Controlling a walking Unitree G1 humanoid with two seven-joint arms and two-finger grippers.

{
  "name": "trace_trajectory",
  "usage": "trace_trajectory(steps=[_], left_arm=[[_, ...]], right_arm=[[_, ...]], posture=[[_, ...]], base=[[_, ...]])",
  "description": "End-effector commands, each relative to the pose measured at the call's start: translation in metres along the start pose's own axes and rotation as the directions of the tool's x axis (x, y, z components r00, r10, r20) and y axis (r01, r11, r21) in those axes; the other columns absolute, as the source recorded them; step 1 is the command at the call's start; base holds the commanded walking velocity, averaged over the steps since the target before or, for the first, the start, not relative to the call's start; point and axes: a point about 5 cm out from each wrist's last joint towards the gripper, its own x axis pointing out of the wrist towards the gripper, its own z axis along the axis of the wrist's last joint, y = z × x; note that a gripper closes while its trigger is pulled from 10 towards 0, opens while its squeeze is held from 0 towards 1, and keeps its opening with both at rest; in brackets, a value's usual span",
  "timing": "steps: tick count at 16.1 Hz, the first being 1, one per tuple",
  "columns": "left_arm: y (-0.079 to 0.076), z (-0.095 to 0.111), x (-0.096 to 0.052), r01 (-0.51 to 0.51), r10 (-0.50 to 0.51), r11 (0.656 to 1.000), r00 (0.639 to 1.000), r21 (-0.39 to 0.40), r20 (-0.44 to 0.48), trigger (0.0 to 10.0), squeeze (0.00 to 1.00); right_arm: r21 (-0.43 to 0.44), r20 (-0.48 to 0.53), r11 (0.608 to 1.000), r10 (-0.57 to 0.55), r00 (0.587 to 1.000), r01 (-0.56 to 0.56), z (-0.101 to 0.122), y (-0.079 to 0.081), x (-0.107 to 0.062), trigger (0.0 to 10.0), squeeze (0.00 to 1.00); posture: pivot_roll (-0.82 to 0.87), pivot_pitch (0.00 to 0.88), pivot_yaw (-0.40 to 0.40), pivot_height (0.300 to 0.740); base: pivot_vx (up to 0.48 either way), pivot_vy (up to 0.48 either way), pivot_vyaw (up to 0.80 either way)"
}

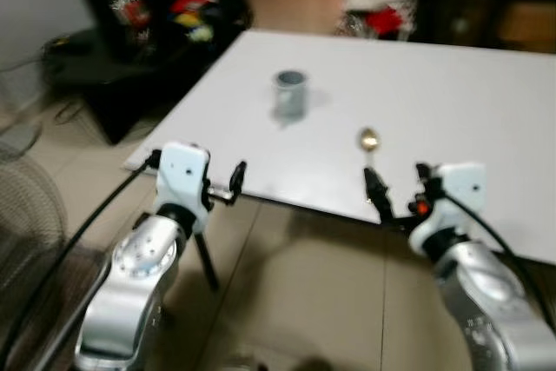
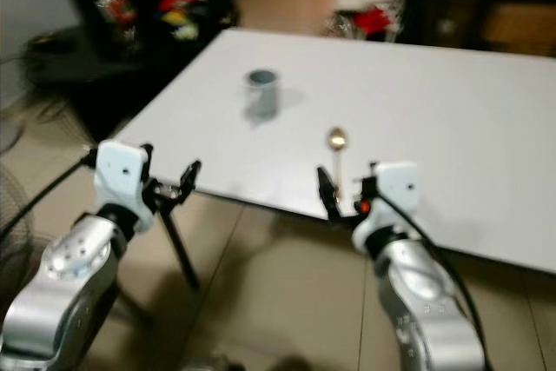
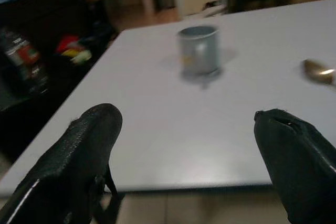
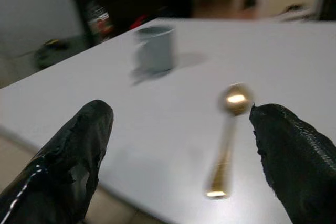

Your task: Setting the table

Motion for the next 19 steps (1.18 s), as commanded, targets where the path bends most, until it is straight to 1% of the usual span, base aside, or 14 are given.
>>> trace_trajectory(steps=[1,2,4,6,8,11,12,13,14,16,19], left_arm=[[0.003,0.0,-0.001,-0.011,0.011,1.0,1.0,0.006,-0.006,10.0,0.0],[0.002,0.0,0.0,-0.011,0.011,1.0,1.0,0.006,-0.008,10.0,0.0],[0.0,-0.001,0.002,-0.015,0.015,1.0,1.0,-0.008,-0.013,10.0,0.0],[-0.003,-0.002,0.002,-0.01,0.01,1.0,1.0,-0.007,-0.016,10.0,0.0],[-0.002,-0.003,0.002,-0.017,0.017,1.0,1.0,-0.006,-0.021,10.0,0.0],[-0.002,-0.004,0.002,-0.024,0.024,1.0,0.999,-0.008,-0.024,10.0,0.0],[-0.002,-0.004,0.002,-0.025,0.025,1.0,0.999,-0.009,-0.023,10.0,0.0],[-0.002,-0.002,0.002,-0.037,0.036,0.999,0.999,-0.013,-0.012,10.0,0.0],[-0.002,-0.001,0.001,-0.041,0.041,0.999,0.999,-0.016,-0.007,10.0,0.0],[-0.003,-0.001,0.001,-0.056,0.056,0.998,0.998,-0.026,-0.003,10.0,0.0],[-0.002,0.0,-0.001,-0.065,0.065,0.998,0.998,-0.007,0.003,10.0,0.0]], right_arm=[[0.004,0.005,1.0,0.01,1.0,-0.01,0.002,-0.001,0.001,10.0,1.0],[0.02,0.003,1.0,0.008,1.0,-0.008,0.001,-0.001,0.0,10.0,1.0],[0.016,0.008,1.0,0.017,1.0,-0.017,0.003,-0.001,0.0,10.0,1.0],[0.03,0.027,0.999,0.037,0.999,-0.038,0.005,0.002,0.0,10.0,1.0],[0.027,0.033,0.999,0.045,0.998,-0.046,0.006,0.003,0.001,10.0,1.0],[0.017,0.019,0.999,0.048,0.999,-0.048,0.004,0.003,0.002,10.0,1.0],[0.009,0.005,0.999,0.047,0.999,-0.047,0.003,0.003,0.002,10.0,1.0],[-0.004,-0.034,0.998,0.06,0.998,-0.06,-0.001,0.003,0.004,10.0,1.0],[-0.007,-0.046,0.998,0.059,0.997,-0.059,-0.003,0.002,0.005,10.0,1.0],[0.002,-0.061,0.999,0.036,0.997,-0.036,-0.005,-0.002,0.007,10.0,1.0],[0.034,-0.063,0.999,0.038,0.997,-0.036,-0.006,-0.003,0.009,10.0,1.0]], posture=[[0.1,0.0,0.087,0.74],[0.1,0.0,0.087,0.74],[0.1,0.0,0.088,0.74],[0.1,0.0,0.082,0.74],[0.1,0.0,0.078,0.74],[0.1,0.0,0.07,0.74],[0.1,0.0,0.069,0.74],[0.11,0.0,0.05,0.74],[0.11,0.0,0.046,0.74],[0.12,0.0,0.029,0.74],[0.12,0.0,0.026,0.74]], base=[[0.0,0.0,0.8],[0.0,0.0,0.8],[0.0,0.0,0.8],[0.0,0.0,0.8],[0.0,0.0,0.8],[0.0,0.0,0.8],[0.0,0.0,0.8],[0.0,0.0,0.8],[0.0,0.0,0.8],[0.0,0.0,0.8],[0.0,0.0,0.8]])
